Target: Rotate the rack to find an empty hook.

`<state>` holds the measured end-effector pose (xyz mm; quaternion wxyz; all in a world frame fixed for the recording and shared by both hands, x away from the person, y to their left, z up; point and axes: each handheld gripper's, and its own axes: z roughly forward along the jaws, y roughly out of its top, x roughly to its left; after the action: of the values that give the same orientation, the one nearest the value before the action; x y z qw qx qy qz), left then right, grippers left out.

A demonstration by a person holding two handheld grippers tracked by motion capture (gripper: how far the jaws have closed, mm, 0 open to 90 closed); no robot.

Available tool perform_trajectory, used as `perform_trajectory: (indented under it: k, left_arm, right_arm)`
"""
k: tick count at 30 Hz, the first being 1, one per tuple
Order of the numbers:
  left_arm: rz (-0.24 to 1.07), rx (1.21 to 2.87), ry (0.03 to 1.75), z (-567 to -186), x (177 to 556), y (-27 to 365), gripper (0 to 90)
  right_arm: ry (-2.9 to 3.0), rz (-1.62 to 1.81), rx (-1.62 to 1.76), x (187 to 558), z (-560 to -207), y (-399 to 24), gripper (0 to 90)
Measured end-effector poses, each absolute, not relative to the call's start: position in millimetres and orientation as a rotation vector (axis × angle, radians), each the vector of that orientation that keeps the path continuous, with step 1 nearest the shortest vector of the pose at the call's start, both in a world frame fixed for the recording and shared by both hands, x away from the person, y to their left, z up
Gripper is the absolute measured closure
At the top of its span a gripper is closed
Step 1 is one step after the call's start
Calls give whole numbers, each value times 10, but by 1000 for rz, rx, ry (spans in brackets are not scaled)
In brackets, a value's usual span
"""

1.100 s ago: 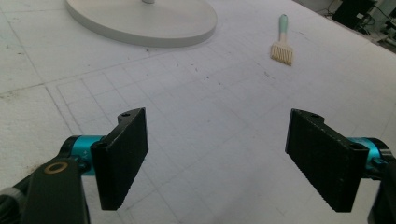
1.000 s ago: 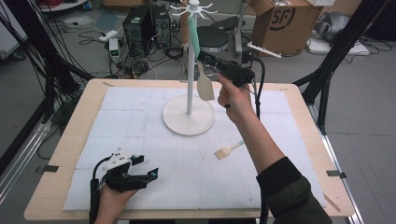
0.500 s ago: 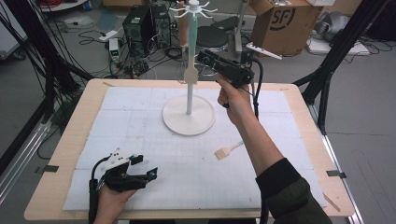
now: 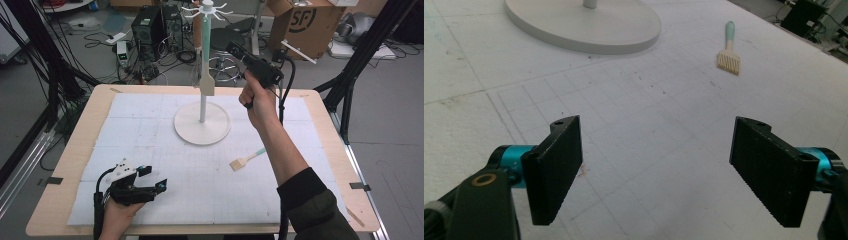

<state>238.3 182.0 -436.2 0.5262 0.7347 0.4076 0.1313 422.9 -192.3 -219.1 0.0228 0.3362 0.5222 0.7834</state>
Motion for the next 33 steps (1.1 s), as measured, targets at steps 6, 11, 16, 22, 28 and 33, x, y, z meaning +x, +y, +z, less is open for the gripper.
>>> perform_trajectory:
  k: [6,11,16,22,28,33]
  left_arm:
    - [313,1761,973,-4366,2385,1823,217]
    - [315,1763,967,-4364,2388,1815,217]
    - [310,1755,970,-4361,2385,1817,217]
    - [309,1756,965,-4356,2388,1817,217]
    - [305,1751,971,-4362,2392,1835,217]
    - [302,1753,970,-4363,2392,1833,217]
  right_arm:
    - [1574,2423,1051,4261,-2122,-1967,895]
    - [1562,2424,1045,4300,-1979,-1954,900]
    - [1544,2428,1037,4354,-1875,-1954,900]
    - [1547,2431,1040,4415,-1836,-1907,900]
    - [1568,2433,1015,4434,-1777,-1818,900]
    - [1580,2445,1020,4466,-1803,-1798,900]
